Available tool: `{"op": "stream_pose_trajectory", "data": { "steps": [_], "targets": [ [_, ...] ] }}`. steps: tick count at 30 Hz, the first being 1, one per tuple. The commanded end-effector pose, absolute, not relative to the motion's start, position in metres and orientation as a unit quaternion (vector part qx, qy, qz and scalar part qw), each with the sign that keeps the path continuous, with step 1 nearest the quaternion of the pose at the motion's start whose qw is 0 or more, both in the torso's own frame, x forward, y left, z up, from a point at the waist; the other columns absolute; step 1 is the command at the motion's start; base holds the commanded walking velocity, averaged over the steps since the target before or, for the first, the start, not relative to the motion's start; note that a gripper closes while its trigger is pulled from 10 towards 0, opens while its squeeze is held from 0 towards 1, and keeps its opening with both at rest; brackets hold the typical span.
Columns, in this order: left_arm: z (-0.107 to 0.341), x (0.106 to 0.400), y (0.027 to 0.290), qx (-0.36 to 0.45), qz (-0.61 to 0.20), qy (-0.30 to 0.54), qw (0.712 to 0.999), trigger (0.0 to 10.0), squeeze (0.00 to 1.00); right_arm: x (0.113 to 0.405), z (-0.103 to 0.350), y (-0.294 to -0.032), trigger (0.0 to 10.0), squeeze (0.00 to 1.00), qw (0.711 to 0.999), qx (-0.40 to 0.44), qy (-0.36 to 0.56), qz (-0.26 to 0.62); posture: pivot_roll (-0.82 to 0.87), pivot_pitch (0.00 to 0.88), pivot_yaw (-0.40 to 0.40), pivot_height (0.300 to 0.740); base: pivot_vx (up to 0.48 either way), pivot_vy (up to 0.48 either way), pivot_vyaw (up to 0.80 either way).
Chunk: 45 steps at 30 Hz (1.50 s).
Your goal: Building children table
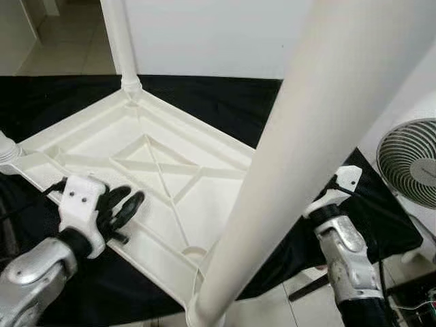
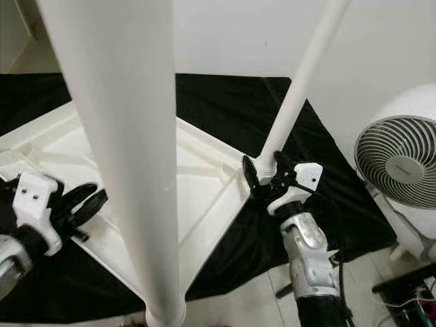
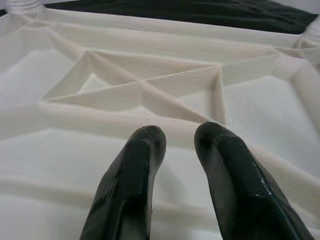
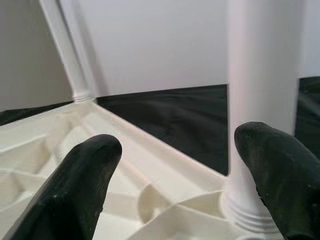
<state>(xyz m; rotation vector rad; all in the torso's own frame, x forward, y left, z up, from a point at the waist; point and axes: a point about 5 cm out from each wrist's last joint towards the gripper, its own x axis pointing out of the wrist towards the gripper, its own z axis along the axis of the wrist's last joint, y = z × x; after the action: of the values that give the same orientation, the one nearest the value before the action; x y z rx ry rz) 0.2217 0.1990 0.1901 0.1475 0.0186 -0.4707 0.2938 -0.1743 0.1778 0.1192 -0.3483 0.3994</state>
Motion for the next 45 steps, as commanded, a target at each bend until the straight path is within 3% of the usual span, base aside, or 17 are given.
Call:
{"op": "stream_pose_trajectory", "data": {
  "steps": [1, 20, 34, 45],
  "targets": [
    [0.189, 0.212, 0.194, 0.085, -0.346, 0.023, 0.934, 10.0, 0.00, 0.289, 0.179, -0.174, 10.0, 0.00, 0.960, 0.056, -0.161, 0.223, 0.12, 0.142, -0.047, 0.740, 0.000, 0.000, 0.00],
    [0.180, 0.167, 0.219, 0.145, -0.418, 0.125, 0.888, 10.0, 0.00, 0.257, 0.173, -0.188, 10.0, 0.00, 0.939, 0.020, -0.070, 0.337, 0.14, 0.140, -0.035, 0.740, 0.000, 0.000, 0.00],
    [0.164, 0.133, 0.203, 0.098, -0.446, 0.162, 0.875, 10.0, 0.00, 0.236, 0.163, -0.206, 10.0, 0.00, 0.937, 0.007, -0.008, 0.349, 0.13, 0.139, -0.049, 0.740, 0.000, 0.000, 0.00],
    [0.149, 0.145, 0.183, 0.072, -0.450, 0.143, 0.879, 10.0, 0.00, 0.233, 0.156, -0.197, 10.0, 0.00, 0.936, 0.024, -0.001, 0.352, 0.11, 0.131, -0.045, 0.740, 0.000, 0.000, 0.00]
  ]
}}
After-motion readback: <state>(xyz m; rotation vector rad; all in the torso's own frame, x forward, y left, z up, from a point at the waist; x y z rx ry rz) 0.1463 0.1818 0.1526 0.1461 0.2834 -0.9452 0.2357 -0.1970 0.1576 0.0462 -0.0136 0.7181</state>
